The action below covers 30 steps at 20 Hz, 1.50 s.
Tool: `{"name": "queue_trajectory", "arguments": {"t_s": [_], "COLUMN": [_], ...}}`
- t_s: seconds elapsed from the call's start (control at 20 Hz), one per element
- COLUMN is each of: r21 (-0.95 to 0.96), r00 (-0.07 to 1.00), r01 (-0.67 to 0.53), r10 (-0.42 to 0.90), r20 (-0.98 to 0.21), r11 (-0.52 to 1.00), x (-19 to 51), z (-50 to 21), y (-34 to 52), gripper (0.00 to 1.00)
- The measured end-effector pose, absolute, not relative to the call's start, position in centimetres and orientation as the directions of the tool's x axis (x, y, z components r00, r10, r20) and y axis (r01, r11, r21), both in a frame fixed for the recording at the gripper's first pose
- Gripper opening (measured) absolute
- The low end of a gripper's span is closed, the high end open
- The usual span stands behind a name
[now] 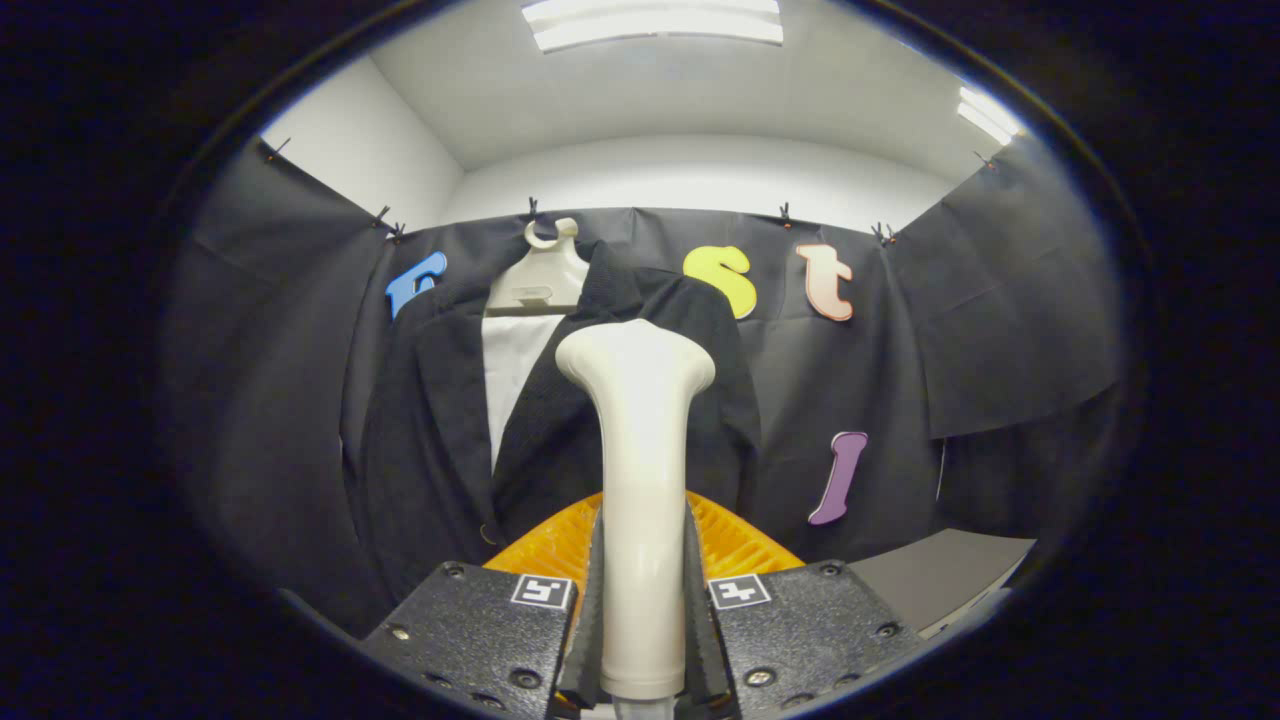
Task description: Iron the clothes twice with a garment steamer, once on the left side and once on the right side.
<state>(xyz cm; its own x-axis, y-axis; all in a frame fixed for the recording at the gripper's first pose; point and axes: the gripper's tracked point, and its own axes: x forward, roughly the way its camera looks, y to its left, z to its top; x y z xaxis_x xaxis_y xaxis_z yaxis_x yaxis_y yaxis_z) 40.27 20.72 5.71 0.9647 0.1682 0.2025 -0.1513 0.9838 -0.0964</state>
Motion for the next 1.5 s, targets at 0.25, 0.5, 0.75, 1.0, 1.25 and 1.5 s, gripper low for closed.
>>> {"name": "queue_trajectory", "arguments": {"t_s": [0.25,0.5,0.75,1.0,1.25,1.5], "r21": [-0.098,-0.115,-0.141,-0.162,-0.174,-0.196], "r00": [0.975,0.987,0.988,0.981,0.966,0.951], "r01": [-0.151,-0.149,-0.151,-0.146,-0.145,-0.14], "r10": [0.164,0.154,0.145,0.121,0.102,0.077], "r20": [0.15,0.044,-0.053,-0.152,-0.237,-0.3], "r11": [0.984,0.982,0.978,0.976,0.974,0.971], "x": [38.7,37.5,36.4,35.7,35.1,35.5], "z": [2.6,-1.7,-5.5,-9.4,-12.3,-15.0], "y": [20.2,19.8,19.1,18.4,17.9,17.1], "gripper": [0.36,0.36,0.36,0.36,0.36,0.36]}}
